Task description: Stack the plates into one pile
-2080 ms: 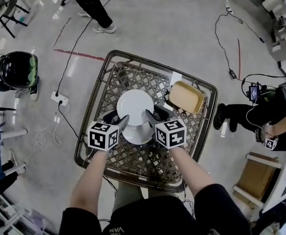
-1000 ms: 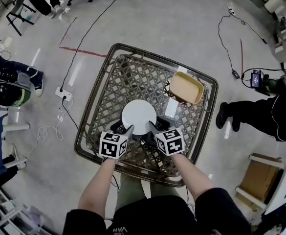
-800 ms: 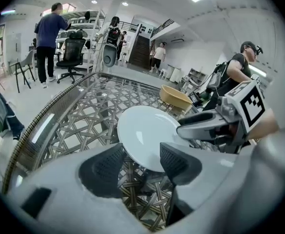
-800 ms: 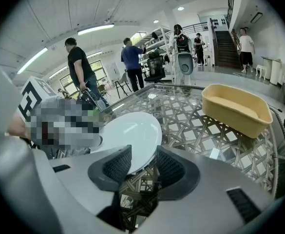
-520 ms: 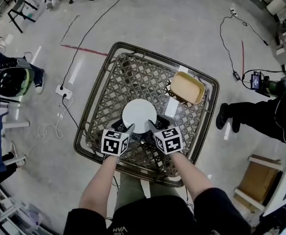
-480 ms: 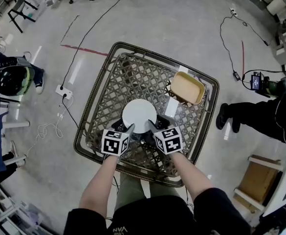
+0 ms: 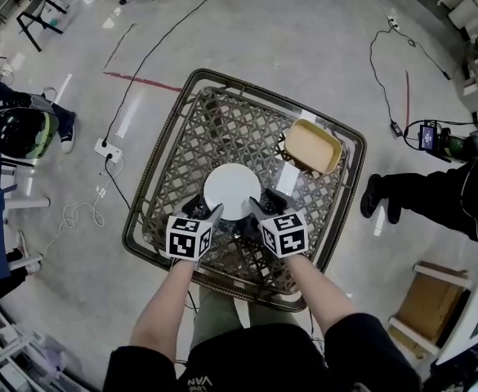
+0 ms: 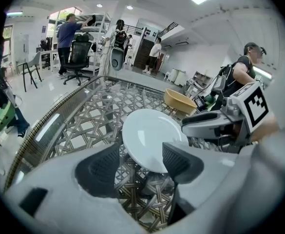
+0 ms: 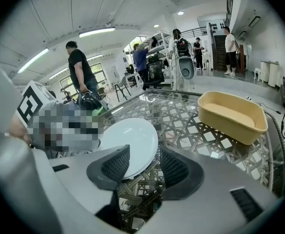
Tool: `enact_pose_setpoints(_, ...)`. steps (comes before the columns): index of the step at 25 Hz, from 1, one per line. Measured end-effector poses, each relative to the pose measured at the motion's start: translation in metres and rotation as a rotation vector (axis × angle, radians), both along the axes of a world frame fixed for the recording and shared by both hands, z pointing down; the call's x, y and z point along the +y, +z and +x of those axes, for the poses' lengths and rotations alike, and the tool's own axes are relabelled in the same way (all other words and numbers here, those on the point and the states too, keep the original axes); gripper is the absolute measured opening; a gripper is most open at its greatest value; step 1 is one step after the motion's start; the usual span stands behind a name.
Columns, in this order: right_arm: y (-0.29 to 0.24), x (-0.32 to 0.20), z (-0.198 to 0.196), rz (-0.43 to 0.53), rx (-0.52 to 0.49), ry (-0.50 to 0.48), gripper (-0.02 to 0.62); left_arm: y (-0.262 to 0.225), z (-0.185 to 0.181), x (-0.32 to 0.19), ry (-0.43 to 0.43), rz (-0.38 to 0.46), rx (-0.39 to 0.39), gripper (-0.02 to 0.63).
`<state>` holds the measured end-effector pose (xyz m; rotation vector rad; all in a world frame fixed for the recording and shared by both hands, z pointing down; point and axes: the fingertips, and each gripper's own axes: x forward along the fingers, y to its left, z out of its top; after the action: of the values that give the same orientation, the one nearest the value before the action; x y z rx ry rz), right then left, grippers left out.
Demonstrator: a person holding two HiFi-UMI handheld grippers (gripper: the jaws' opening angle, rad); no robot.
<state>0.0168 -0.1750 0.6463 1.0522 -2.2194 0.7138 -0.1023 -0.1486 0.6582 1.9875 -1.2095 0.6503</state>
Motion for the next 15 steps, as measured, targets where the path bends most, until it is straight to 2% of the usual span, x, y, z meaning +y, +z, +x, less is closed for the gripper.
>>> enact_pose_setpoints(4, -0.013, 0.002, 0.006, 0.035, -0.014, 0.008, 0.186, -0.015, 0.000, 0.002, -0.026, 0.050, -0.003, 0.271)
enact_pose_setpoints(9, -0.037, 0.014, 0.017, 0.084, -0.052, -0.019, 0.155, -0.042, -0.001, 0.012, -0.093, 0.137, -0.018, 0.264)
enact_pose_setpoints(15, -0.070, 0.039, 0.023, 0.165, -0.060, -0.091, 0.064, -0.084, 0.001, 0.037, -0.160, 0.255, 0.001, 0.160)
